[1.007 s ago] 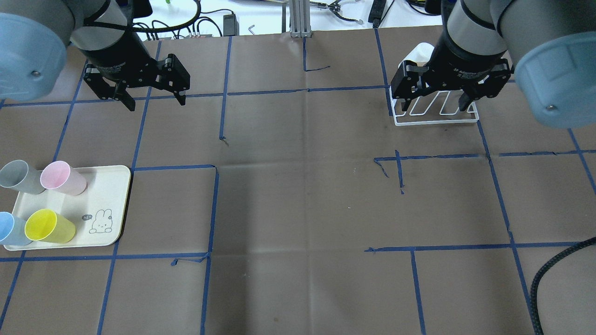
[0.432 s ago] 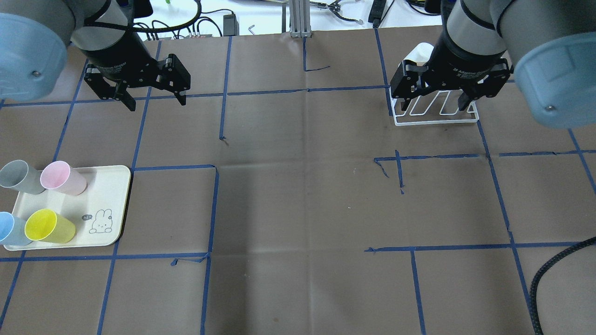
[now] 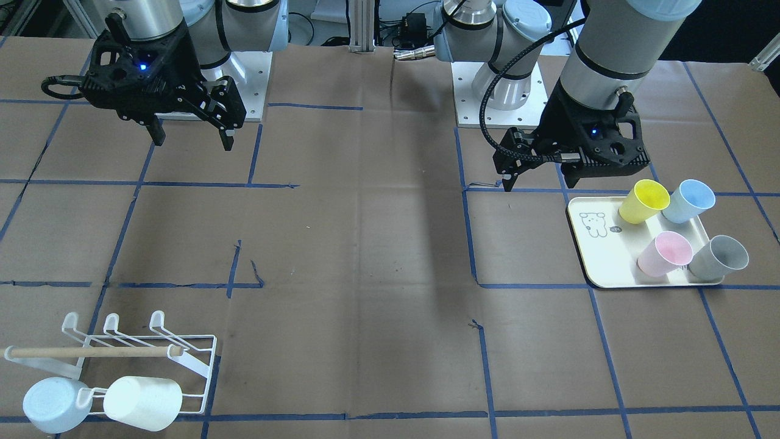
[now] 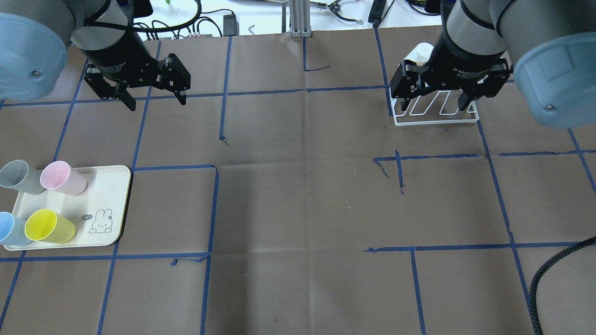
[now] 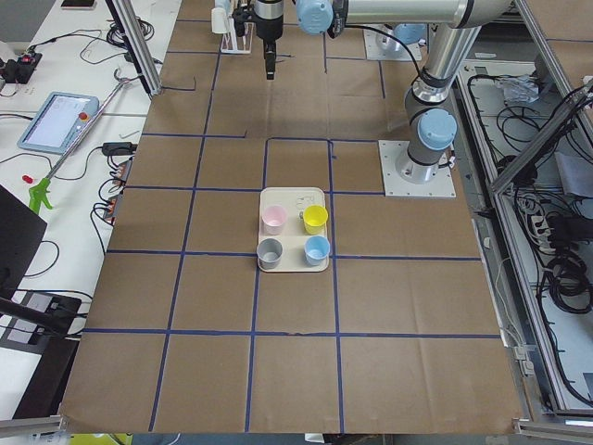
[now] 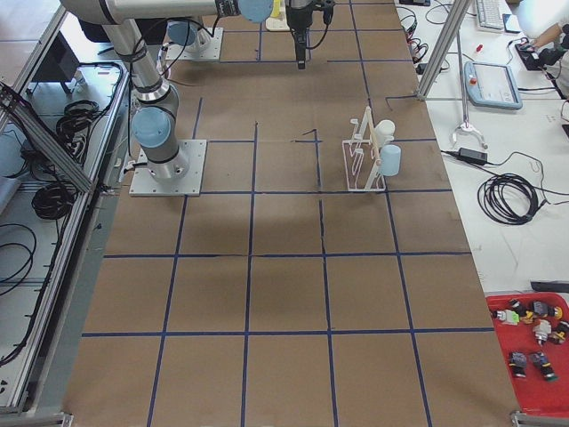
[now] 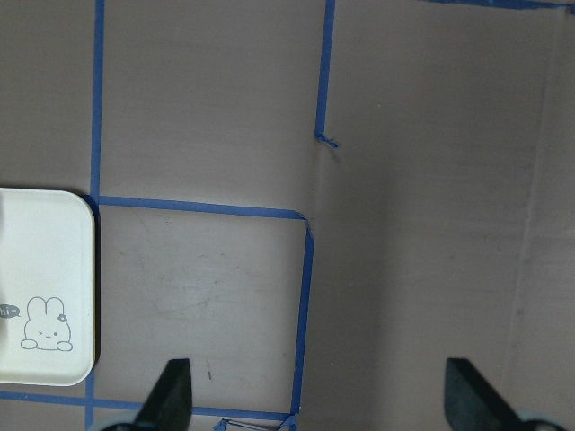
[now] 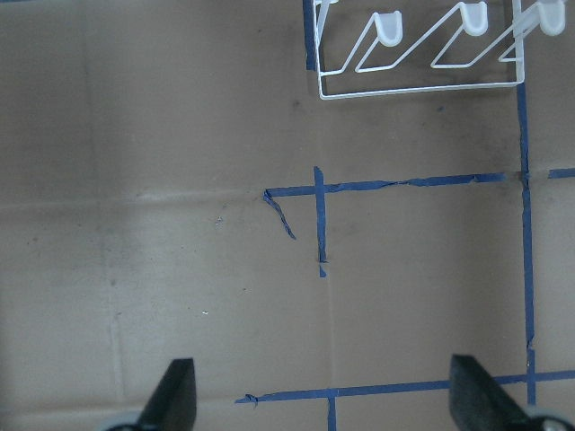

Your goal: Transfer IKEA cup to right arm and place on rack

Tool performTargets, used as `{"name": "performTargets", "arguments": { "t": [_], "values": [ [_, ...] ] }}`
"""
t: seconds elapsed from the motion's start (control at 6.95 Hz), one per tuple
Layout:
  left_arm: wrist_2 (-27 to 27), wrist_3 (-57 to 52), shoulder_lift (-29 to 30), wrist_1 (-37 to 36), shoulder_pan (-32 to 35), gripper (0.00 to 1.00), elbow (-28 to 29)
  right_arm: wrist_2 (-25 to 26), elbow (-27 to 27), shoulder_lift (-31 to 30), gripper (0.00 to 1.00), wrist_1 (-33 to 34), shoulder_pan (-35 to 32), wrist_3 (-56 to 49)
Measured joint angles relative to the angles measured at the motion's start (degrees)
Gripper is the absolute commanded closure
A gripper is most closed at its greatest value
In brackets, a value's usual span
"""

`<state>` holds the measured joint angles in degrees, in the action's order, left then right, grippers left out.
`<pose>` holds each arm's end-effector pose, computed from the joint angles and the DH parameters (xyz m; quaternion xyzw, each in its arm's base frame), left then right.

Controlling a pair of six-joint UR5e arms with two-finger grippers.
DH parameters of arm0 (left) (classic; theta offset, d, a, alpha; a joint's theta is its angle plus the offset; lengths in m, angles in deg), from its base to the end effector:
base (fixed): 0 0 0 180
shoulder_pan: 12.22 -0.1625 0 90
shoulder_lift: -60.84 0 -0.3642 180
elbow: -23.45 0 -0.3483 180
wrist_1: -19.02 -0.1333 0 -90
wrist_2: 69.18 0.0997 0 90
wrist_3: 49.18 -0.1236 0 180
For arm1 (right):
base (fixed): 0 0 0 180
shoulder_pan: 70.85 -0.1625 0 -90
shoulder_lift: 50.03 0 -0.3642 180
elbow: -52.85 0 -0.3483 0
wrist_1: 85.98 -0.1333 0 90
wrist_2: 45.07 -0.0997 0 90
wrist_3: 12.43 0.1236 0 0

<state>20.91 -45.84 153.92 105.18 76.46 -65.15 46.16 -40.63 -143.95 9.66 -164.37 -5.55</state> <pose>-0.1222 -0.4749 0.3962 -0.0407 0.9990 -0.0189 0.0005 0.1571 -0.4268 0.4162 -0.0298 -0.9981 0.0538 0.0059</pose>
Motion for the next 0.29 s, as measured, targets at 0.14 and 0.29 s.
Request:
{"name": "performTargets", "arguments": {
  "t": [0.14, 0.29],
  "values": [
    [0.0, 0.0, 0.0, 0.0, 0.0, 0.00, 0.0, 0.0, -0.1, 0.0, 0.00, -0.3, 0.0, 0.0],
    [0.0, 0.0, 0.0, 0.0, 0.0, 0.00, 0.0, 0.1, -0.1, 0.0, 0.00, -0.5, 0.0, 0.0]
  ]
}}
